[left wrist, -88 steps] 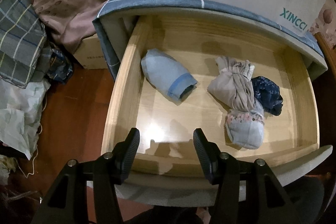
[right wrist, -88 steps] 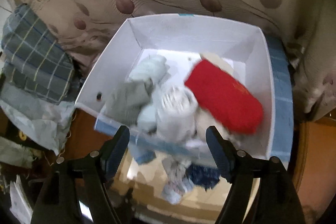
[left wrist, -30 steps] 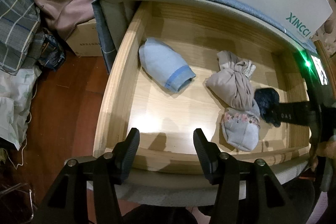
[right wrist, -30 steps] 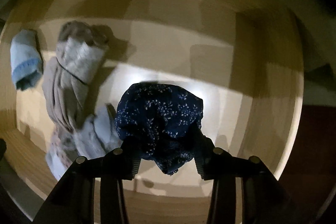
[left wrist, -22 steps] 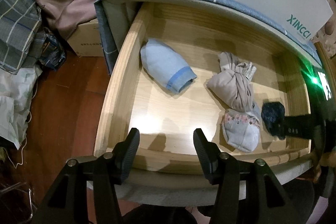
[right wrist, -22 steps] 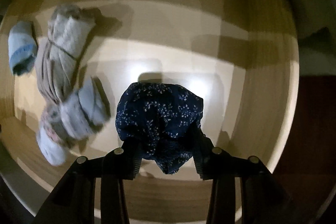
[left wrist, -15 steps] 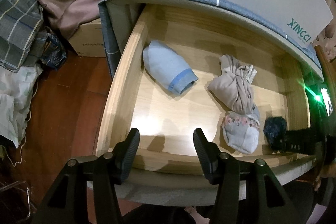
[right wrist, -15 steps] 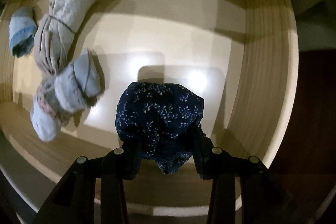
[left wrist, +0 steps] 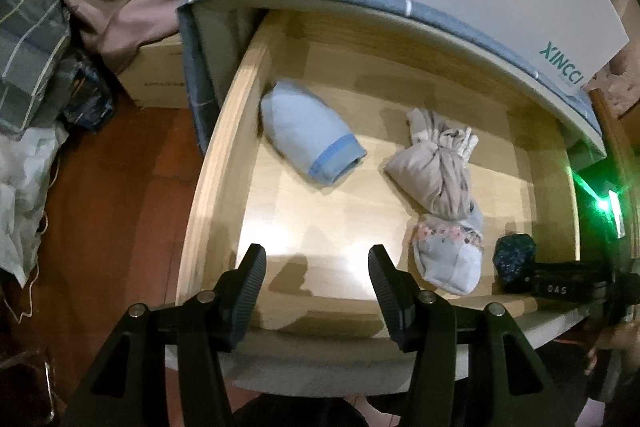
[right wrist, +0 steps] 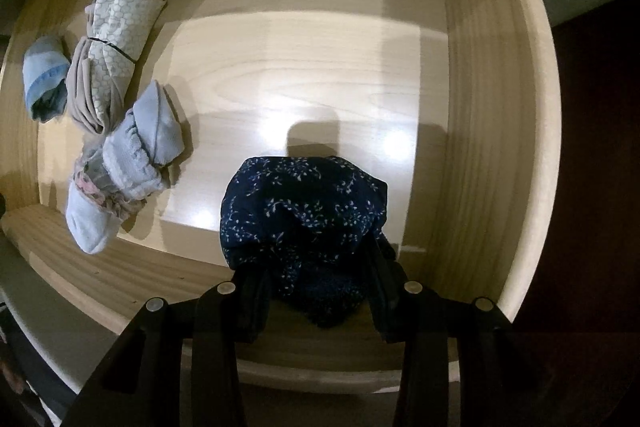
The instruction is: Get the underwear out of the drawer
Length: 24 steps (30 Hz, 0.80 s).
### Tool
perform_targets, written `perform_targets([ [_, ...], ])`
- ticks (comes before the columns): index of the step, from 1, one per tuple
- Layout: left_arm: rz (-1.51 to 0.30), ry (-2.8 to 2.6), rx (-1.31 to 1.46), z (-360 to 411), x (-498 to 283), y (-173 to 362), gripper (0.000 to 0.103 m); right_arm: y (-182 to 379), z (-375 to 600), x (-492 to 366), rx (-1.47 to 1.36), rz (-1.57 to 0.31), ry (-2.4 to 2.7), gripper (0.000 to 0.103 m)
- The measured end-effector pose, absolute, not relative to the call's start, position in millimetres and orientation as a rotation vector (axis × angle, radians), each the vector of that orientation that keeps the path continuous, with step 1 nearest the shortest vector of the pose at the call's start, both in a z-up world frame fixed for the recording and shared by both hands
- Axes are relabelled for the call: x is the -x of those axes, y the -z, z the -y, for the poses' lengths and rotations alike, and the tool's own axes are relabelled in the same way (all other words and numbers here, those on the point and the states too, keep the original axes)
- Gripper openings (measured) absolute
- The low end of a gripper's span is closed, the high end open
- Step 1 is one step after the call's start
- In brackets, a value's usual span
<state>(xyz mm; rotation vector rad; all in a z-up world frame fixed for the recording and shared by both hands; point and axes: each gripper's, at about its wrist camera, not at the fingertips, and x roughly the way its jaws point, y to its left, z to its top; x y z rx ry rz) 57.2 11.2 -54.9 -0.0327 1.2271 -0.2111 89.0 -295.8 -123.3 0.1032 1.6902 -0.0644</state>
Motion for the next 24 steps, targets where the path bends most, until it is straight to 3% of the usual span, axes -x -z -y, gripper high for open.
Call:
perform_targets([
  [12,-1.214,0.220,-0.020,14.8,-103.6,49.6,0.054,125.6,286.2,-84.7,-0.106,-1.685,0.058,0.039],
  [24,-1.260,0.166,-0.045,30.9,-146.6,76.6,0.054,126.2,288.5,-81.9,-0.109,-1.683,0.055,0.040],
])
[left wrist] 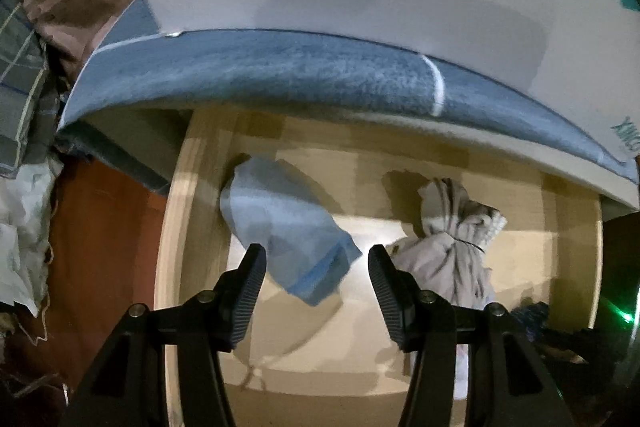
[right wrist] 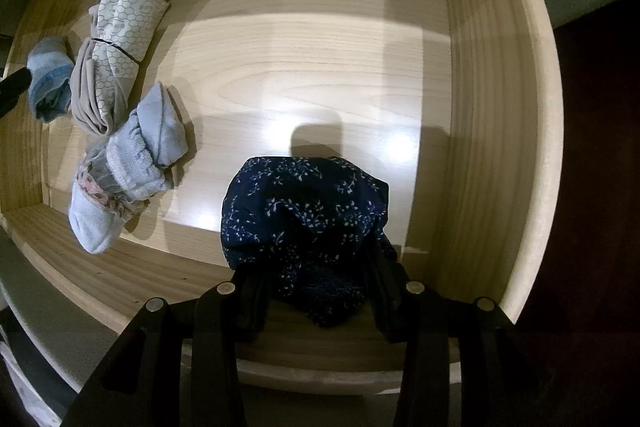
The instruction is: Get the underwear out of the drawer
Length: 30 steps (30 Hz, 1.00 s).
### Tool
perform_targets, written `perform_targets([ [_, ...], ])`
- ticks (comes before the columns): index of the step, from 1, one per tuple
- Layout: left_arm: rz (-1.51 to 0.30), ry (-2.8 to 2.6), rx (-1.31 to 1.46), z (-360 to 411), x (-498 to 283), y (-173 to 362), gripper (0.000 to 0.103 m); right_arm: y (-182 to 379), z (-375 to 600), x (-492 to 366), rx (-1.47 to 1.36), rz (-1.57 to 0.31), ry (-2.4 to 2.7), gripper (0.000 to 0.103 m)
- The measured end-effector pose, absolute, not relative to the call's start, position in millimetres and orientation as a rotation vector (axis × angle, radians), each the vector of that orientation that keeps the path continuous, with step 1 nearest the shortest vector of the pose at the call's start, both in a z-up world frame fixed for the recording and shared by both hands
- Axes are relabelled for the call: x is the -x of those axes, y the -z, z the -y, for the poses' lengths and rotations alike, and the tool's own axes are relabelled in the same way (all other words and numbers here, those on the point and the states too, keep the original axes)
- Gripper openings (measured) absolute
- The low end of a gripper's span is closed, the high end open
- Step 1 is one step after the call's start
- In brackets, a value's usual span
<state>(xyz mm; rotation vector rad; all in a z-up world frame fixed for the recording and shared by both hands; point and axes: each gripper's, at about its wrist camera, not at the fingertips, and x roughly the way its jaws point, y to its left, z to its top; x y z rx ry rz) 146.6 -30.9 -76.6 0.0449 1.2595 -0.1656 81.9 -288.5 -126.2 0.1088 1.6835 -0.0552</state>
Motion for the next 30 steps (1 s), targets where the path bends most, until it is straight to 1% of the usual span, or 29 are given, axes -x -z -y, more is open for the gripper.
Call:
perform_targets([
  [11,-1.320,0.115,-0.093,37.3,-161.1,97.6,0.054,121.5,285.3,-87.9,-0.117,-1.683,0.047,0.041],
  [13,-1.334,0.105,-0.127,37.9,-165.2,101.7,0.044,120.8,285.2,-87.8,-0.119,-1.682,0.045,0.042],
  [21,-1.380,0.133,-0.207,47.4,-167.3,111.0,0.035,123.3,286.9,-88.8,-0.119,-1.682,0.043,0.042],
  [30,-1.444,0.232,-0.302,51.1,-142.2,118.2,0.033,124.1,286.4,-89.1,-0.118,-1.682,0.042,0.042],
])
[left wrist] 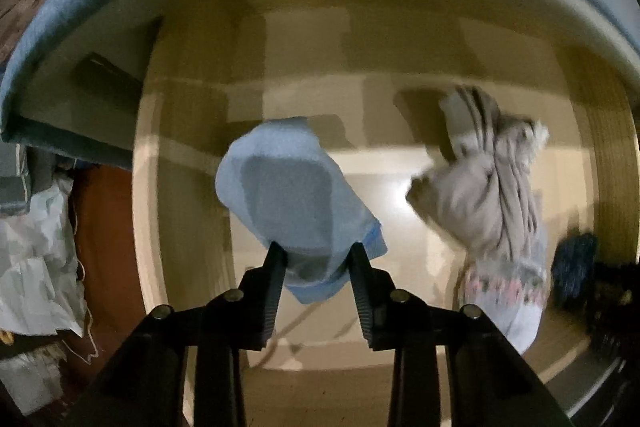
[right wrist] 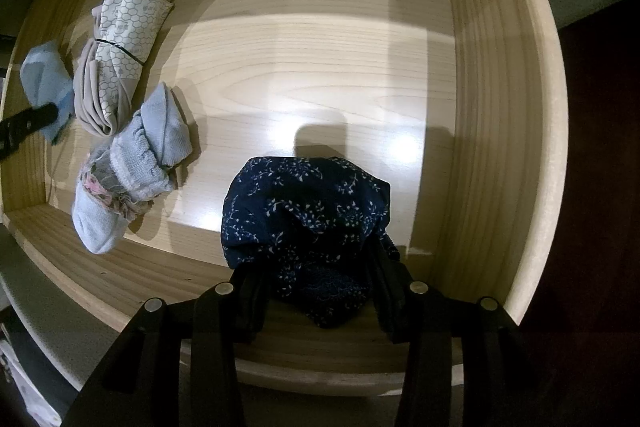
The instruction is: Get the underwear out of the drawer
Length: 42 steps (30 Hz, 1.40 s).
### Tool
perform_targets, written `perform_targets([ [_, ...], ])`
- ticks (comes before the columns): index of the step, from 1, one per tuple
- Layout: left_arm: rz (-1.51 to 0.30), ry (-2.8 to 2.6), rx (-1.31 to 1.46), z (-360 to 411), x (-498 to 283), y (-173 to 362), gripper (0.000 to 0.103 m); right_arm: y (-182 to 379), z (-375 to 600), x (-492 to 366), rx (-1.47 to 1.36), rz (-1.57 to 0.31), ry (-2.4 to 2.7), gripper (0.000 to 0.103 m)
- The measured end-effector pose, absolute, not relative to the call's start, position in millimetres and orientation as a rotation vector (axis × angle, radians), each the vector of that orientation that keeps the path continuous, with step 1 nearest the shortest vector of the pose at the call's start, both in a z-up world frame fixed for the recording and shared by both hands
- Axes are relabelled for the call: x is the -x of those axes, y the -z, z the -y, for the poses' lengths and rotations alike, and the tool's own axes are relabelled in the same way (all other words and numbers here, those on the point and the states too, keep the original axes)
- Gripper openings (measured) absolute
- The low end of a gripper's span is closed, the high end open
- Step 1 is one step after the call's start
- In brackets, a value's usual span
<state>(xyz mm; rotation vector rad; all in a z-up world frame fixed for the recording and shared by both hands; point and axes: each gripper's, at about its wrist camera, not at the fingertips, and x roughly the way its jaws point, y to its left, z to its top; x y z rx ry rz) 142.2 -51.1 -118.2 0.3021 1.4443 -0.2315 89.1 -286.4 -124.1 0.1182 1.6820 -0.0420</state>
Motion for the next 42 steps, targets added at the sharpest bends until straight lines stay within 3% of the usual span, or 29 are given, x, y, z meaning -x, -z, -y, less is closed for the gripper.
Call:
perform_targets([
  [9,-1.509,0.334,-0.429,46.3,-101.5,129.7,0.025,124.8,286.2,-89.1,-0.117,-1.682,0.041,0.042],
  [19,-1.506,0.375,-0.295,31.0,-94.5,115.7,0.024,128.0,286.4,-90.6,-0.122,-1.680,0.039,0.042],
  [23,-1.486,0.362,-0.272,34.8,-91.4,99.7,0.040,125.6,287.9,-90.9,-0.130,-1.678,0.039,0.042],
  [32,-1.403,0.258,-0.196,39.5,-116.5,76.6,0.049,120.8,290.9,-91.2,-0.137,-1.676,0.033,0.043],
  [42,-1.419,0.227,-0.198,56.7,-159.9,103.2,0.053,121.6,290.9,-90.7,-0.140,-1.675,0.030,0.043],
])
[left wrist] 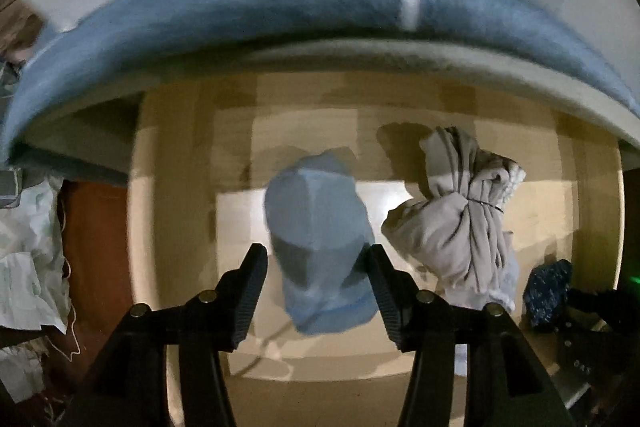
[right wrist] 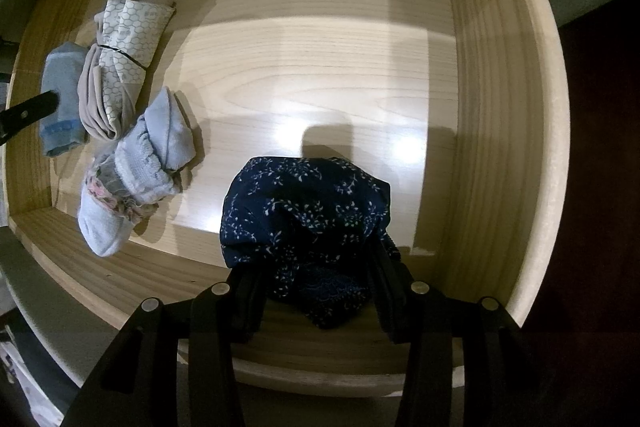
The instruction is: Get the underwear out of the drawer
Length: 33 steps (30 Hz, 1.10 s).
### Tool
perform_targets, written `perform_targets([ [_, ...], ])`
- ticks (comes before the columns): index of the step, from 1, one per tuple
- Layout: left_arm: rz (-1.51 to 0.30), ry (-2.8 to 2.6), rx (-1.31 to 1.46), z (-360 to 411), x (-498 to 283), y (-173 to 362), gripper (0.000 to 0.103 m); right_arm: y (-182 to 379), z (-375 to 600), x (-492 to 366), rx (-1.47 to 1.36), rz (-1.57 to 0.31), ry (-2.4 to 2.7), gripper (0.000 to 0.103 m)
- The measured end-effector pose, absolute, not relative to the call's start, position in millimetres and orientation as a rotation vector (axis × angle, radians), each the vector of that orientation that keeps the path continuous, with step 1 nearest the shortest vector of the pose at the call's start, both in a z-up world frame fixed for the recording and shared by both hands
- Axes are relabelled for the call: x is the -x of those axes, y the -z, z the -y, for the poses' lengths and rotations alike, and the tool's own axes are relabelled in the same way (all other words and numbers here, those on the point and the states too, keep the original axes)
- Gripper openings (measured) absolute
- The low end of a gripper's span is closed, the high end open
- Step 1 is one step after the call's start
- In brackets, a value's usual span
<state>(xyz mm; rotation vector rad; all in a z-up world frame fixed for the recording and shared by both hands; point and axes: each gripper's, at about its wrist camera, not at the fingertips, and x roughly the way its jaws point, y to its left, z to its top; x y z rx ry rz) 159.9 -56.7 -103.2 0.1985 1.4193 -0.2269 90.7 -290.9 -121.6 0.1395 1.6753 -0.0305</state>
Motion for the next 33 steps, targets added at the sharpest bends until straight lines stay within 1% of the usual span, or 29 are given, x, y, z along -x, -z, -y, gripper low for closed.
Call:
perform_targets([
  [1,-1.425,0.226,-0.196,58.4,-162.4,105.8,0.053,129.8,290.2,-89.9,-0.140,-1.675,0.030,0.043],
  [5,-1.449,0.229,-0.197,59.4,-167.9,114.1,0.054,130.0,289.2,-90.2,-0.141,-1.675,0.029,0.043],
  [15,-1.493,0.242,-0.251,55.3,-166.9,124.6,0.047,130.0,286.9,-91.0,-0.140,-1.675,0.028,0.044],
  [26,-1.542,0.233,-0.298,56.0,-151.3,128.4,0.045,130.8,286.9,-91.1,-0.138,-1.676,0.026,0.044],
  [33,-1.516,0.219,-0.301,49.5,-130.0,122.4,0.041,130.6,285.2,-92.0,-0.137,-1.677,0.026,0.044],
])
